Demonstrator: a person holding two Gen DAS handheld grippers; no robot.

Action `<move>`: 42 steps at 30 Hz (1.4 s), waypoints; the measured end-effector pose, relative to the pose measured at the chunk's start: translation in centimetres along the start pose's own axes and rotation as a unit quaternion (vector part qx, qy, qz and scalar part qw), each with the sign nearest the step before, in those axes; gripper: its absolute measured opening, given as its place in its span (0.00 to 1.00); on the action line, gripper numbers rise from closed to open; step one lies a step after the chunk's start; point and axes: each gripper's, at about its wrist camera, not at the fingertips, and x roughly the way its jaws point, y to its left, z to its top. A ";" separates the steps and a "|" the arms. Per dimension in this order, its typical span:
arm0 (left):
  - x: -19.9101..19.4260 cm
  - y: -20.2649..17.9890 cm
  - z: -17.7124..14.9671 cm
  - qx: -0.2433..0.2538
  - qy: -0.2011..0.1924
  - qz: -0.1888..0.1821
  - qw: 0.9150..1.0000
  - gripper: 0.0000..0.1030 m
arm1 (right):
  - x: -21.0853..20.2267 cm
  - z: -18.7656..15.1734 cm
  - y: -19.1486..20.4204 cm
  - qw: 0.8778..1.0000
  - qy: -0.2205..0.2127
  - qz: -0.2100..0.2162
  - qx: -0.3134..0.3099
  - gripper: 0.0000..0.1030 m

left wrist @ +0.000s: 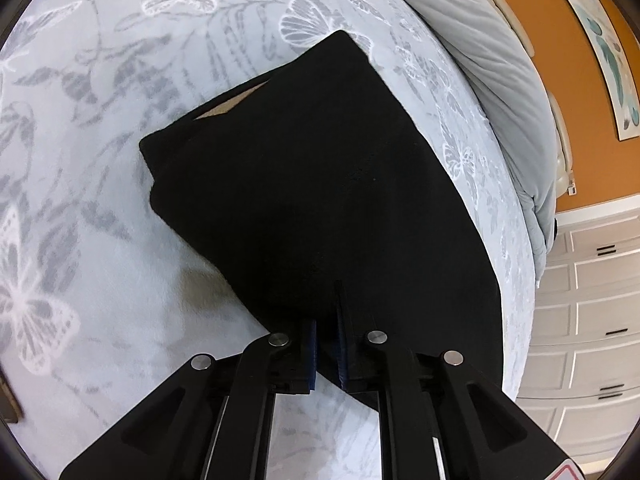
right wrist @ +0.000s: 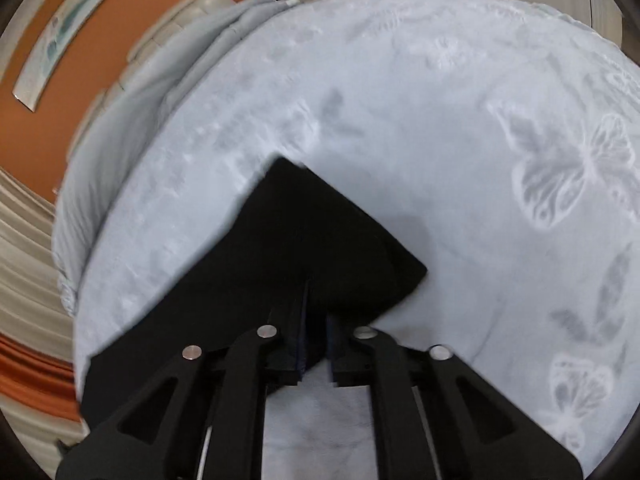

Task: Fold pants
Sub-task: 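Lift the pants with both tools and fold them over onto themselves, then open both tools and release the folded pants onto the bed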

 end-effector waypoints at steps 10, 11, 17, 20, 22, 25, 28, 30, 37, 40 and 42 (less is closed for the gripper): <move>0.4 -0.4 -0.1 0.010 -0.004 0.014 1.000 0.12 | -2.0 0.7 1.0 0.996 -0.082 0.012 -0.013 0.06; 0.4 -0.5 -0.2 0.013 -0.005 0.018 1.000 0.13 | -1.6 0.7 0.8 0.997 -0.078 -0.013 -0.022 0.06; -5.2 -3.0 -3.2 0.040 -0.135 0.081 0.987 0.34 | -1.2 0.5 -0.1 0.994 -0.067 -0.086 -0.004 0.18; -8.3 -6.0 -4.9 0.106 -0.235 0.123 0.958 0.62 | -3.8 0.0 3.0 0.977 -0.131 -0.154 -0.063 0.57; -9.0 -6.8 -5.4 0.119 -0.265 0.130 0.948 0.65 | -4.9 0.0 3.2 0.973 -0.151 -0.164 -0.053 0.68; -8.3 -7.8 -5.6 0.122 -0.246 0.108 0.956 0.68 | -6.2 -0.4 1.9 0.976 -0.151 -0.155 -0.030 0.68; -6.1 -8.7 -5.6 0.123 -0.201 0.098 0.967 0.69 | -7.5 -1.3 2.4 0.981 -0.154 -0.109 -0.041 0.58; -4.1 -9.3 -5.9 0.120 -0.171 0.093 0.974 0.69 | -7.3 -1.9 4.7 0.985 -0.140 -0.061 -0.076 0.47; 3.9 -7.1 -6.0 0.126 -0.069 0.189 0.971 0.67 | -2.1 -7.5 15.9 0.974 -0.047 -0.010 -0.220 0.47; 3.9 -8.5 -7.9 0.205 -0.083 0.231 0.947 0.68 | 0.9 -11.8 22.1 0.955 0.002 0.031 -0.294 0.47; 4.1 -8.3 -8.6 0.219 -0.082 0.240 0.942 0.70 | 2.2 -14.9 26.7 0.937 0.023 0.065 -0.344 0.47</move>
